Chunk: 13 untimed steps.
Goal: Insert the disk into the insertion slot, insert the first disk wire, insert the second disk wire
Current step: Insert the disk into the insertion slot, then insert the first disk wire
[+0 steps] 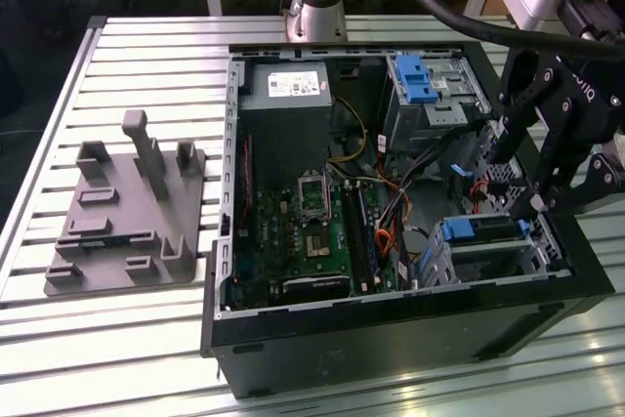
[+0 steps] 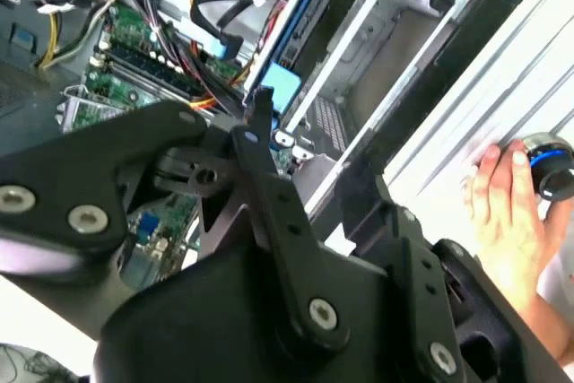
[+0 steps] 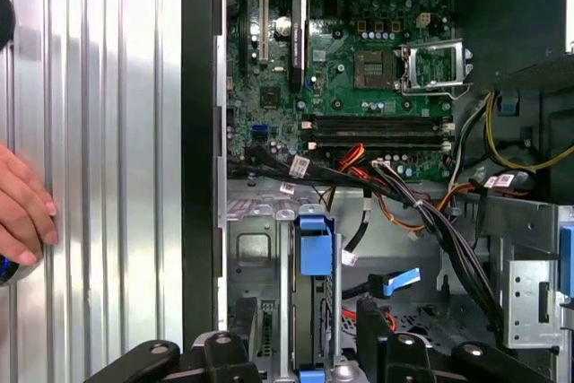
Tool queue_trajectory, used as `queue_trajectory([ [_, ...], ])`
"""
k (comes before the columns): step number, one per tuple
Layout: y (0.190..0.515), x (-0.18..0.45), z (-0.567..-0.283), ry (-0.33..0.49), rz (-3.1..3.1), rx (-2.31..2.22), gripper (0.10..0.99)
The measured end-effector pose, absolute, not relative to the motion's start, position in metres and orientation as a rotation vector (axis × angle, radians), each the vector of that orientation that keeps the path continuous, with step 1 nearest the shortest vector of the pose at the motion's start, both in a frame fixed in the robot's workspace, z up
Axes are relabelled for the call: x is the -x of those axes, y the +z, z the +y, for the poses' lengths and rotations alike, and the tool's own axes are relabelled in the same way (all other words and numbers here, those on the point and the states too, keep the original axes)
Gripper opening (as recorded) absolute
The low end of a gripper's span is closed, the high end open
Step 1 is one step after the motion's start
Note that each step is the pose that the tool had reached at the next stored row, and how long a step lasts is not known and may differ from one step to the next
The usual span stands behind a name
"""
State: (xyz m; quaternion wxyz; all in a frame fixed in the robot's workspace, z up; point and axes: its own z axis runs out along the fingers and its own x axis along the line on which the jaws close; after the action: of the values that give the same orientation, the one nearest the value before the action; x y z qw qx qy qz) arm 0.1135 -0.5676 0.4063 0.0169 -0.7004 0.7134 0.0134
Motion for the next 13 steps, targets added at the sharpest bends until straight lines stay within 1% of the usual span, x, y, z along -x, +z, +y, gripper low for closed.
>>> queue_trajectory([
  [13,0.4063,-0.1135,-0.5676,0.040,2.218,2.178,0.557],
])
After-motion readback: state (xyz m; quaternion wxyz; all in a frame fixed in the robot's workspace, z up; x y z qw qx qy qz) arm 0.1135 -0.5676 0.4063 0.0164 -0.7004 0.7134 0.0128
